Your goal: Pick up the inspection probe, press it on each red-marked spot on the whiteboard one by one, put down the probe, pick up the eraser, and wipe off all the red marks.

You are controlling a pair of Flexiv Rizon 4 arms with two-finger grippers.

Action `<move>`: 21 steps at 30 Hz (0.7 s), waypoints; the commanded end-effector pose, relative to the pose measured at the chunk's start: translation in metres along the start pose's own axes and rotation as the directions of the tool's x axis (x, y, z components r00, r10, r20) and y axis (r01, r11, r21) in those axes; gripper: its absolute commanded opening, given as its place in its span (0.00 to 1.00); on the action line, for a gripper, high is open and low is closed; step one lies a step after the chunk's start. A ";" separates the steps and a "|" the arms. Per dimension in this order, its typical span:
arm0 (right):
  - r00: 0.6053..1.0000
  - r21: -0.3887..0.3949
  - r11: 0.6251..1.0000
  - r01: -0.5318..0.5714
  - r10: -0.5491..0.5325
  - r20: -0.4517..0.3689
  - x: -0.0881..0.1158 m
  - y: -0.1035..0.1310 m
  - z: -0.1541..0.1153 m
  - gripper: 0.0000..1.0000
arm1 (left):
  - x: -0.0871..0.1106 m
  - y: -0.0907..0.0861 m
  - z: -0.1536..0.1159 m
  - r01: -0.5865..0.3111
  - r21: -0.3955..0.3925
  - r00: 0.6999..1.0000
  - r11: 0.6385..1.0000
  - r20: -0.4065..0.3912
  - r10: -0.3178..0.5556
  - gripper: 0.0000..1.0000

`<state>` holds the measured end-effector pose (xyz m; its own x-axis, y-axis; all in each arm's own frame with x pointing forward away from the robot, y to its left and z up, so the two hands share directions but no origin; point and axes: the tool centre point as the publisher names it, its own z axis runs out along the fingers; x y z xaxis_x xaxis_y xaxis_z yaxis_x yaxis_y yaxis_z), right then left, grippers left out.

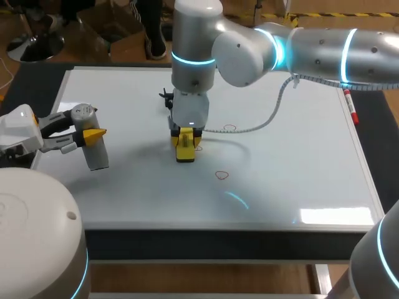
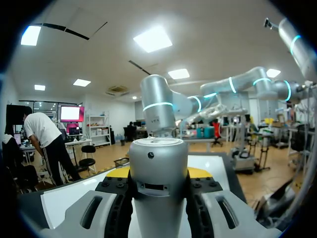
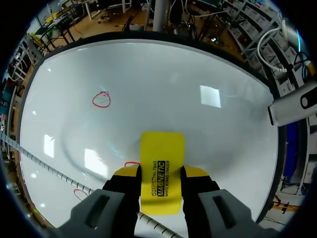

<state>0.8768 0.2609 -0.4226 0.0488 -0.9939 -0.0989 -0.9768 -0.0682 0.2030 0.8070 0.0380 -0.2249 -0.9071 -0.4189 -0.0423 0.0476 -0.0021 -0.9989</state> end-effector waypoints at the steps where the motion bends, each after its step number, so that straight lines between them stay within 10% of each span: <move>1: 1.000 0.000 1.000 -0.013 0.013 -0.007 0.009 -0.001 0.007 0.00 | 0.000 -0.001 0.000 -0.001 0.001 1.000 1.000 0.000 0.001 0.00; 21: 0.992 0.031 0.992 -0.122 0.123 -0.025 0.049 0.023 -0.004 0.00 | 0.000 -0.001 0.000 -0.001 0.001 1.000 1.000 0.000 0.001 0.00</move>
<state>0.8633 0.2188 -0.4218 -0.0660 -0.9970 -0.0413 -0.9787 0.0566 0.1973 0.8070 0.0379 -0.2250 -0.9070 -0.4191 -0.0425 0.0478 -0.0023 -0.9989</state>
